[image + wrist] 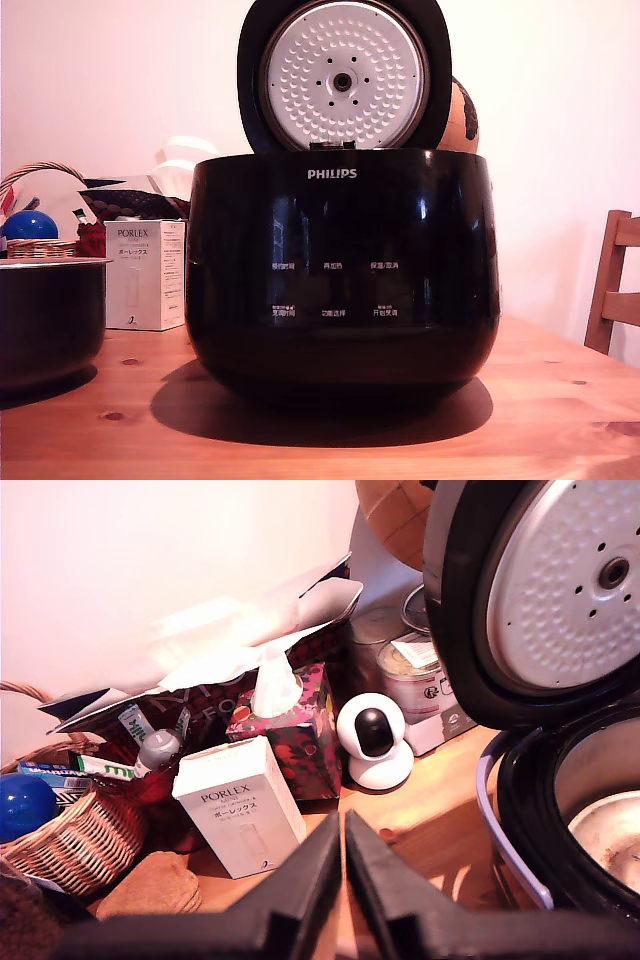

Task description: Pick up the metallic pot next to the rice cooker

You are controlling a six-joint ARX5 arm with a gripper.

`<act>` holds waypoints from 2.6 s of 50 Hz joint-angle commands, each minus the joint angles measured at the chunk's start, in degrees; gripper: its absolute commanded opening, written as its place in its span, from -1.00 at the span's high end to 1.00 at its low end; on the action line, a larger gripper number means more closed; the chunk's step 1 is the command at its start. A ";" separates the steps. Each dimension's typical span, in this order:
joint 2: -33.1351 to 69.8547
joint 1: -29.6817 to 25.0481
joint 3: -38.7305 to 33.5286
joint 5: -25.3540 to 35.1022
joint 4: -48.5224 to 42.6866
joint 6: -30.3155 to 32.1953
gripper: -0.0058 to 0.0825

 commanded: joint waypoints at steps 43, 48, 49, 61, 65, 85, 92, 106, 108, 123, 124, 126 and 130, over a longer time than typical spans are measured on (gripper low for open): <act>9.77 6.49 5.97 6.08 -50.34 33.24 0.90; 12.46 6.49 5.97 6.05 -50.53 33.44 0.62; 13.00 6.49 5.97 6.03 -50.40 33.44 0.52; 18.53 6.10 5.97 4.96 -44.74 34.10 -0.18; 20.31 6.08 5.97 4.52 -43.28 34.45 -0.21; 30.99 6.12 5.97 3.04 -37.68 39.26 -0.20; 33.62 6.12 5.97 2.54 -35.26 40.65 -0.19; 36.20 6.78 5.97 1.68 -35.04 41.42 -0.04; 36.20 6.78 5.97 1.46 -34.62 41.44 0.05; 36.17 6.78 5.97 0.85 -35.78 42.21 0.92; 36.17 6.78 5.97 0.70 -35.85 42.21 0.92; 36.17 6.78 5.97 0.42 -36.06 42.21 0.92; 36.17 6.78 6.03 0.42 -36.87 42.18 0.92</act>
